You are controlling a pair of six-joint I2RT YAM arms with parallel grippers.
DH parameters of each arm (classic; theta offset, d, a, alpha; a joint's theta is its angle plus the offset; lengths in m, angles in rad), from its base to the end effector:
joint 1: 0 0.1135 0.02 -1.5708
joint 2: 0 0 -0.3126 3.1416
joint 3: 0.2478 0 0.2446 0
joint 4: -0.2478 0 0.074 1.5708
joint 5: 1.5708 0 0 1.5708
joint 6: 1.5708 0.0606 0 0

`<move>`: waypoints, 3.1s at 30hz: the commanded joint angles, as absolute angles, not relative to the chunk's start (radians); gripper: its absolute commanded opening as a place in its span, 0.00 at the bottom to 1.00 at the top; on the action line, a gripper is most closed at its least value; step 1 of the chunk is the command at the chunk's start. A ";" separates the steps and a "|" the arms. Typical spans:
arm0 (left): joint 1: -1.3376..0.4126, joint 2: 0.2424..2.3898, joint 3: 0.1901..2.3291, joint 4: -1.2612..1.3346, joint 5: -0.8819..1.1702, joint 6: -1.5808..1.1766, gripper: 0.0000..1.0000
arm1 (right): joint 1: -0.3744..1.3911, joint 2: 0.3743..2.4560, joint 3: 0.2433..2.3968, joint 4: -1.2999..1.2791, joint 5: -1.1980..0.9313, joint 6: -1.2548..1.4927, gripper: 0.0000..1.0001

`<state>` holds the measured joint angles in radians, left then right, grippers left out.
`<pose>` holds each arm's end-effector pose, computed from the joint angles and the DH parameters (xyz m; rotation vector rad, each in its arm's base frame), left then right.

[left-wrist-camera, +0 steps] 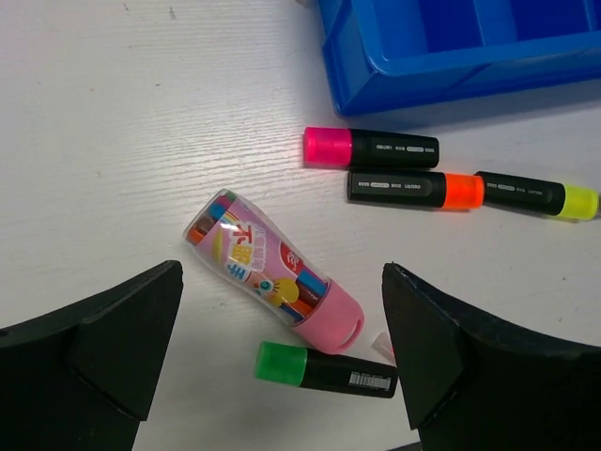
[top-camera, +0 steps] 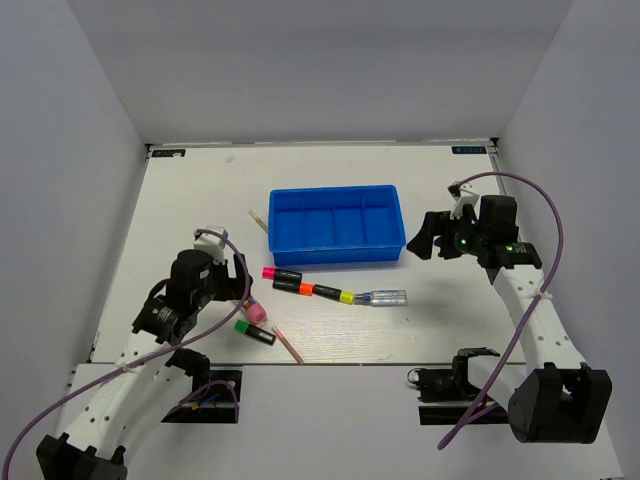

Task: Sort the stationery into containers
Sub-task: Pick up the pen from the center of the board.

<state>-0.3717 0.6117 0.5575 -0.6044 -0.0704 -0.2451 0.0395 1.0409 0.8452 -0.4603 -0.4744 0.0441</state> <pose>0.1044 -0.0361 0.2578 0.1031 2.2376 -0.2584 0.2064 0.0359 0.3180 -0.2550 2.1864 0.5729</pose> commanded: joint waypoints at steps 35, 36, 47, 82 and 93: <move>-0.184 2.054 1.718 -0.868 -0.112 -1.034 0.46 | 0.045 1.005 0.811 -0.494 -0.511 -0.195 0.35; -0.183 2.087 1.729 -0.868 -0.112 -1.028 0.46 | 0.043 1.005 0.813 -0.495 -0.509 -0.193 0.35; -0.186 2.160 1.750 -0.856 -0.112 -1.002 0.52 | 0.046 1.015 0.824 -0.509 -0.497 -0.202 0.35; -0.152 2.246 1.746 -1.163 -0.166 -0.839 0.10 | 0.048 0.928 0.845 -0.535 -0.502 -0.196 0.35; -0.071 2.048 1.827 -1.108 -0.193 -0.682 0.00 | 0.045 0.927 0.819 -0.526 -0.541 -0.218 0.14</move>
<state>-0.0799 2.1914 1.7428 -1.1404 -0.1520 -0.7803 0.0425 0.9375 0.8043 -0.5285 -0.5068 -0.2077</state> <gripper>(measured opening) 0.204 0.490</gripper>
